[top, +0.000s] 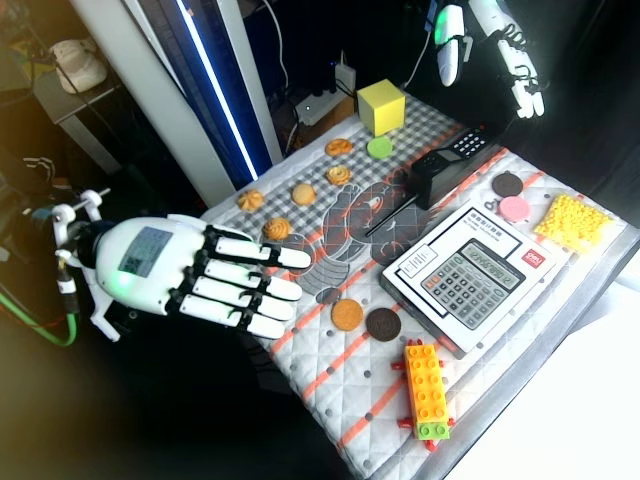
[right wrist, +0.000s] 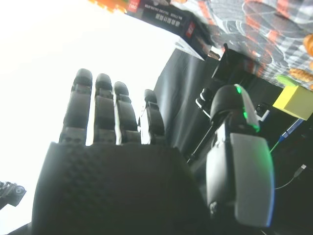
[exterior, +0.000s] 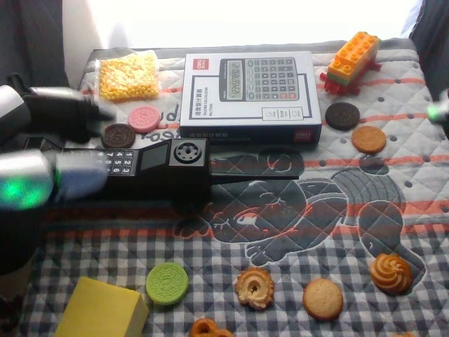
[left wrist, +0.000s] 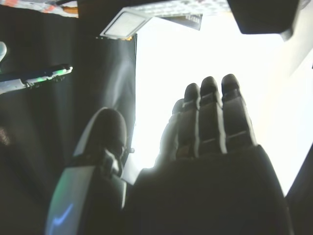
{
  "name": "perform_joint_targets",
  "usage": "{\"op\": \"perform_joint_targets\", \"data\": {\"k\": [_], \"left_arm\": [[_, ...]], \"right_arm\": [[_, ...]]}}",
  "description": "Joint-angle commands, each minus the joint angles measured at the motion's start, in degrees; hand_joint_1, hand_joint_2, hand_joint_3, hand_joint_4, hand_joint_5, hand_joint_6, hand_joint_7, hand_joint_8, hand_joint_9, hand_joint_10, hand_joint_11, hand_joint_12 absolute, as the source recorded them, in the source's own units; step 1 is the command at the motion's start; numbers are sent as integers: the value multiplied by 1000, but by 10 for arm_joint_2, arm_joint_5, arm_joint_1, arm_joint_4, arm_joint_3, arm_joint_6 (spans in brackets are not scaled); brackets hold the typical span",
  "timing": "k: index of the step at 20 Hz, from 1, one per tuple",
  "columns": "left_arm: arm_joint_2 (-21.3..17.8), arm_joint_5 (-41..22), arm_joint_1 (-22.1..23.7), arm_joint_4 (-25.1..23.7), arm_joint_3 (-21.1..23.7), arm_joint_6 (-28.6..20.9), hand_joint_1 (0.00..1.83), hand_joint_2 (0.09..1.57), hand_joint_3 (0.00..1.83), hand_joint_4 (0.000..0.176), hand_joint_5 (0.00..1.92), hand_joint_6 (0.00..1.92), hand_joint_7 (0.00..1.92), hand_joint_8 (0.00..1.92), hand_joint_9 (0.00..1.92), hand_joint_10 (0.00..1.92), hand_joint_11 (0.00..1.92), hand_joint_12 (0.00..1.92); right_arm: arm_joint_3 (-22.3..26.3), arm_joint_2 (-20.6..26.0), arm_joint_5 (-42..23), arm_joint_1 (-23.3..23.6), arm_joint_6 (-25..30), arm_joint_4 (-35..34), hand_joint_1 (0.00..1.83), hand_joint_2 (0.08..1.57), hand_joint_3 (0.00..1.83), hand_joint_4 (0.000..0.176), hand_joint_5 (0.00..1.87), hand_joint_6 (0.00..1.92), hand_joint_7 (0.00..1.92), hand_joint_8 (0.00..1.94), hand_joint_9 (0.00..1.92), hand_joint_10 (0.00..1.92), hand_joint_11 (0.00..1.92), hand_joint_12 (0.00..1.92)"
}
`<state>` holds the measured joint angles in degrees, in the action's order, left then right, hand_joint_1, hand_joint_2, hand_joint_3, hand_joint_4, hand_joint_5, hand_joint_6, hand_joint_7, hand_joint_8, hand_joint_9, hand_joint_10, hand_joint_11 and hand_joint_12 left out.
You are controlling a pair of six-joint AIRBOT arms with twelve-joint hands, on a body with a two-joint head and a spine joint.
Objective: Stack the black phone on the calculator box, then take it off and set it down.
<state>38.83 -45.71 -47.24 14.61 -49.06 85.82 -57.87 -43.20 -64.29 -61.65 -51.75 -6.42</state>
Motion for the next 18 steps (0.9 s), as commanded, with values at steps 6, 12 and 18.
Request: {"op": "perform_joint_targets", "data": {"k": [6,12,18], "left_arm": [[8,-38,36,12,-19,24,735,1059,0,0,665,0,751,0,719,84,145,1283],[41,33,98,65,-6,273,742,869,0,129,276,2,373,3,412,9,0,919],[64,67,109,120,-14,399,798,788,0,154,270,9,270,6,366,10,0,707]], "right_arm": [[-7,-8,-63,10,-1,-10,950,1416,1,0,830,0,881,0,910,1,735,457],[-7,-10,-63,9,-1,-8,946,1385,5,0,657,568,923,4,995,21,616,1032],[-7,-12,-63,8,0,-5,1027,1366,3,0,830,10,754,514,959,5,590,1020]]}}
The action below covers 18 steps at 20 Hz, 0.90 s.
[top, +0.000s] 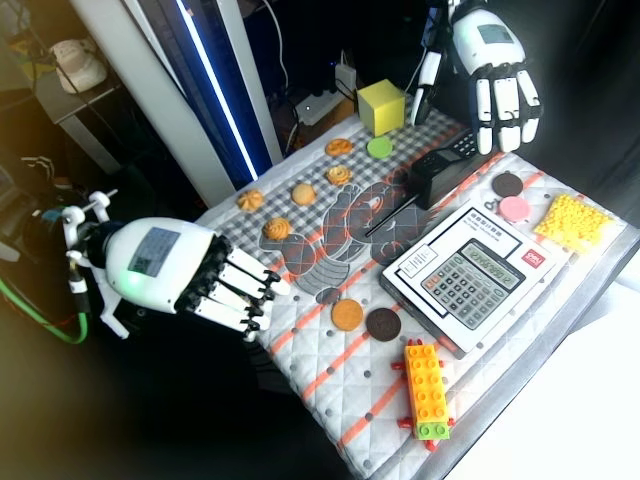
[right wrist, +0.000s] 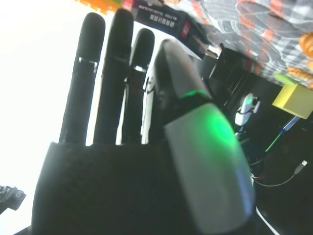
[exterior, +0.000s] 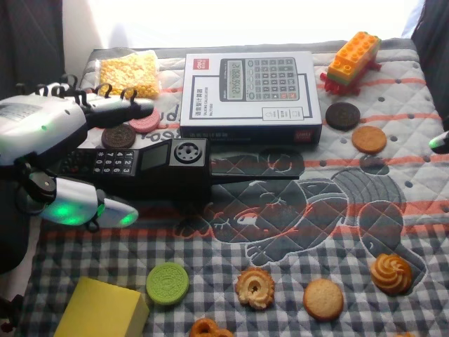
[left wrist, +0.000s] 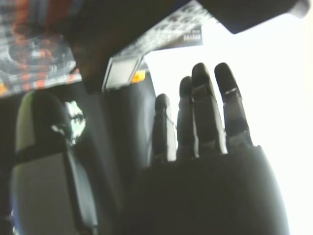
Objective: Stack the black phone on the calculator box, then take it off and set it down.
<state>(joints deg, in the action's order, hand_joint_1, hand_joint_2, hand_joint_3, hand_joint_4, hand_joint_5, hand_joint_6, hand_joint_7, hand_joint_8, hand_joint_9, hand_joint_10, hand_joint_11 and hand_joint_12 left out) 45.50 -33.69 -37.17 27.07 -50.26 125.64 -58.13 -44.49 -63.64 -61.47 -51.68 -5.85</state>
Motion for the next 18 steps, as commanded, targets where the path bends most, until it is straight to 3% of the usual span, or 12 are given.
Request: {"op": "perform_joint_targets", "data": {"k": [1,2,3,7,8,9,10,11,13,15,17,18], "left_arm": [[1,-46,8,1,-8,1,795,803,0,152,286,8,281,5,372,9,0,740],[4,-38,8,7,-14,1,760,812,1,156,277,2,298,3,385,8,0,802],[8,-30,9,14,-21,1,763,822,4,158,279,2,311,6,390,8,0,818],[18,-16,8,26,-34,2,844,842,2,145,370,12,388,8,415,8,0,949],[20,-14,8,28,-36,2,867,865,4,128,429,15,449,14,459,19,0,991],[21,-13,8,30,-38,2,881,881,4,124,434,7,465,9,476,18,0,1010],[22,-14,8,30,-38,2,875,918,9,118,444,5,469,5,483,16,0,1039],[22,-14,7,32,-38,2,861,944,4,109,463,3,487,3,505,16,7,1074],[22,-14,7,34,-39,2,844,1005,5,95,482,2,522,6,522,14,0,1199],[24,-14,7,35,-39,2,934,1033,1,45,574,7,629,15,632,59,70,1384],[26,-16,8,37,-40,2,1097,1046,1,0,745,7,851,30,686,515,222,1471],[28,-19,8,40,-40,2,1291,1103,5,0,857,12,917,863,676,780,301,1484]], "right_arm": [[-4,1,-69,7,-1,-11,947,1399,5,0,828,4,838,189,927,16,578,960],[-4,0,-69,7,-1,-10,1127,1225,73,0,749,987,851,1098,984,11,659,964],[-4,-1,-69,7,-1,-10,1143,1263,23,0,655,1277,787,1398,992,6,633,984],[-4,-1,-69,7,-1,-8,1149,1283,0,0,623,1350,763,1501,1045,19,660,1101],[-3,-1,-69,7,0,-8,884,1376,4,0,622,516,695,589,847,3,515,855],[0,-1,-78,7,3,-1,631,1381,0,29,493,138,537,159,552,0,328,597],[2,0,-81,9,3,0,394,1209,0,134,224,27,243,31,215,0,111,318],[3,0,-81,13,3,8,335,1118,0,168,115,5,110,5,66,0,46,158],[4,0,-81,15,3,11,261,1025,0,176,4,0,3,0,2,0,2,25],[4,1,-81,15,3,12,41,1022,0,176,0,0,0,0,0,0,1,9],[4,0,-81,14,3,12,1,1045,9,176,0,0,0,0,0,0,0,0],[5,0,-81,14,3,12,0,1059,14,176,0,0,0,0,0,0,3,1]]}}
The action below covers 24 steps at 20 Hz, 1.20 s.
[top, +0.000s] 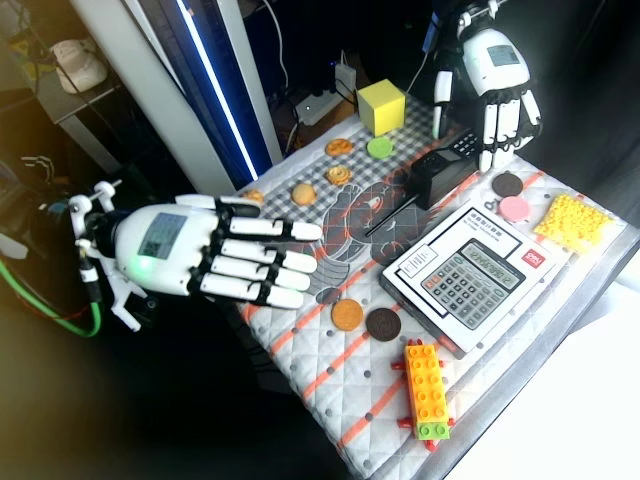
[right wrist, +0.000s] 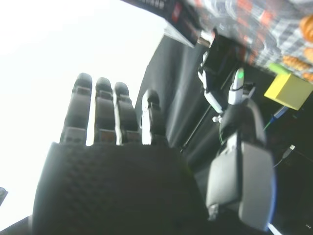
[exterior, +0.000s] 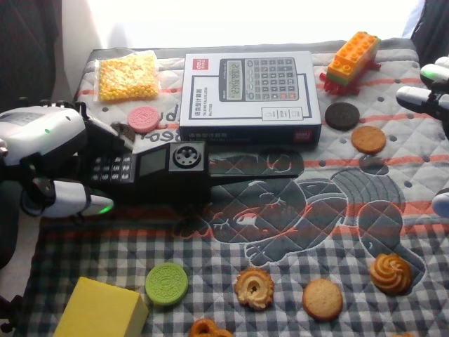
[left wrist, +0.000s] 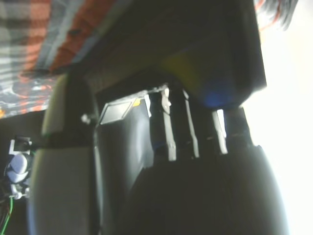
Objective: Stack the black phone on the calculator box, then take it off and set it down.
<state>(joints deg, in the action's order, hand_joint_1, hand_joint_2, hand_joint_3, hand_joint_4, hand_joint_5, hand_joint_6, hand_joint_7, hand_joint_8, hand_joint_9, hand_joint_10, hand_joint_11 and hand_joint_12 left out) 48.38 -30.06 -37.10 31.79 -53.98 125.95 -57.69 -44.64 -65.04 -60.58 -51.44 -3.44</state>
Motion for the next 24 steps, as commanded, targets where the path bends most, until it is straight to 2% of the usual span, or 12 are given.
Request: {"op": "perform_joint_targets", "data": {"k": [1,4,7,9,10,13,16,17,18,19,21,24], "left_arm": [[2,-58,8,-4,-3,-1,1253,1148,6,0,978,546,839,1332,659,1102,402,1527],[12,-72,8,-3,-3,-4,1243,1164,0,0,988,704,829,1463,715,1550,679,1790],[13,-75,9,-4,-3,-7,1269,1112,0,0,1037,626,981,1230,876,1250,749,1551],[13,-78,10,-8,-3,-15,1383,1082,0,0,1002,697,1066,872,993,1218,747,1284],[13,-78,10,-8,-3,-15,1383,1095,2,0,942,838,1053,862,955,1218,754,1220],[3,-90,13,-36,-1,-68,1380,1112,1,0,933,818,952,1064,952,1215,795,1176],[-36,-104,20,-116,18,-189,1272,1091,0,0,1069,627,1030,1126,986,1064,704,1617],[-49,-112,28,-144,24,-225,1275,1083,0,0,1110,546,1037,1134,1031,1179,844,1703],[-58,-116,41,-170,26,-257,1283,1068,0,0,1159,451,1066,1092,1098,1152,962,1630],[-62,-116,52,-188,26,-273,1286,1060,0,0,1163,451,1094,1039,1125,1114,1013,1583],[-67,-108,87,-224,26,-297,1278,1052,0,0,1150,511,1127,951,1189,969,1075,1508],[-52,-72,160,-262,9,-297,1267,1074,0,0,1122,553,1062,1050,1088,709,816,1371]], "right_arm": [[0,2,-67,5,1,-12,0,1071,17,176,0,0,0,0,0,0,0,0],[1,2,-67,2,3,-12,28,1170,18,173,0,0,0,0,0,0,0,0],[1,2,-67,1,4,-12,12,1217,26,162,0,0,0,0,0,0,0,0],[1,2,-67,1,5,-12,0,1274,12,150,1,0,0,0,0,0,0,0],[1,2,-67,1,5,-12,0,1286,14,140,6,2,0,0,0,0,0,0],[0,1,-67,-1,7,-12,0,1312,21,122,9,3,0,0,0,0,0,0],[0,1,-67,-3,8,-12,0,1327,22,122,17,5,1,0,0,0,0,0],[0,1,-67,-3,9,-12,0,1335,24,109,21,6,8,3,0,0,0,0],[0,1,-67,-3,9,-13,0,1338,22,118,15,3,4,1,0,0,0,0],[0,1,-67,-3,9,-13,0,1351,26,102,20,5,11,4,0,0,0,0],[-1,0,-67,-4,9,-13,0,1346,19,121,17,3,9,2,0,0,0,0],[-3,-4,-67,-4,9,-13,0,1360,18,111,24,4,14,3,0,0,0,0]]}}
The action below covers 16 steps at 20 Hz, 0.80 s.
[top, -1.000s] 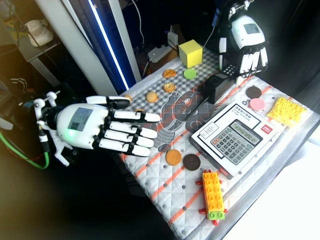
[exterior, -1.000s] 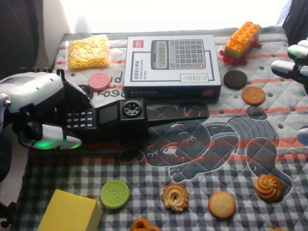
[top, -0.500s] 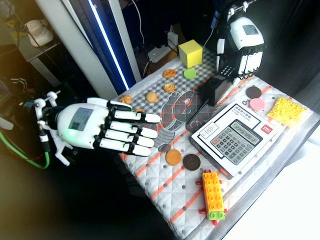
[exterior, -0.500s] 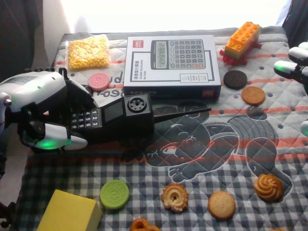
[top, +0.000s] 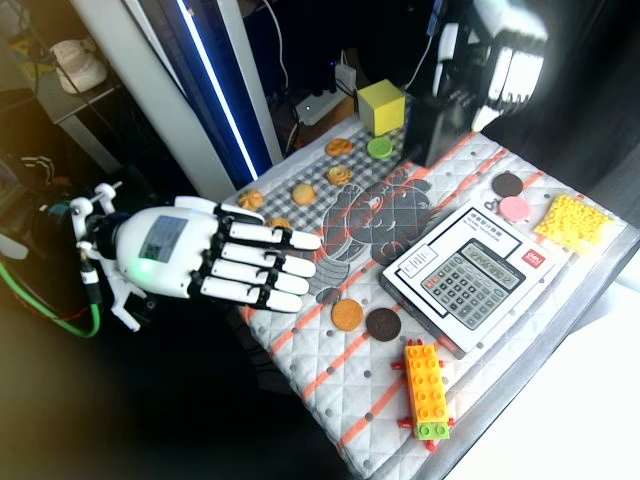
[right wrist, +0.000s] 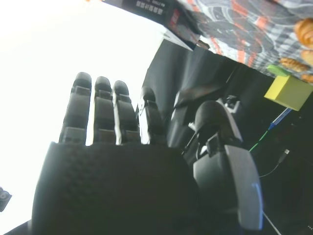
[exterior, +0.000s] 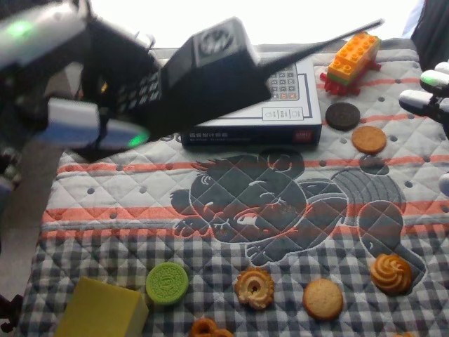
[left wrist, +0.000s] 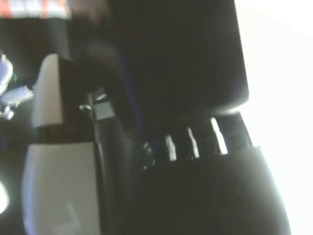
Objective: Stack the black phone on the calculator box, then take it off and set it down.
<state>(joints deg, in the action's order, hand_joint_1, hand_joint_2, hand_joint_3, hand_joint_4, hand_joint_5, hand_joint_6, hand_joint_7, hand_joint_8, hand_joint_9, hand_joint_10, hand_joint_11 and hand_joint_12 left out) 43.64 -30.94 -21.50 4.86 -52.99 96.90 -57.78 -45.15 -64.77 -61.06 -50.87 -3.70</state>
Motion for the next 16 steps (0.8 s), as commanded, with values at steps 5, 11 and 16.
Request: {"op": "perform_joint_targets", "data": {"k": [5,11,16], "left_arm": [[69,7,78,8,-76,-7,1265,1111,2,0,1047,629,975,1229,911,1034,702,1525],[174,99,126,38,-191,-7,1264,1103,1,0,1047,648,1007,1161,967,803,734,1294],[254,147,126,77,-279,-6,1263,1123,0,0,1051,560,949,1287,1006,960,808,1422]], "right_arm": [[-6,-7,-68,5,5,-10,0,1380,18,87,32,5,31,8,10,4,7,3],[-9,-11,-65,11,5,-7,51,1406,8,81,58,5,47,4,22,3,15,5],[-15,-21,-51,24,6,5,89,1426,3,83,56,1,59,2,34,2,0,0]]}}
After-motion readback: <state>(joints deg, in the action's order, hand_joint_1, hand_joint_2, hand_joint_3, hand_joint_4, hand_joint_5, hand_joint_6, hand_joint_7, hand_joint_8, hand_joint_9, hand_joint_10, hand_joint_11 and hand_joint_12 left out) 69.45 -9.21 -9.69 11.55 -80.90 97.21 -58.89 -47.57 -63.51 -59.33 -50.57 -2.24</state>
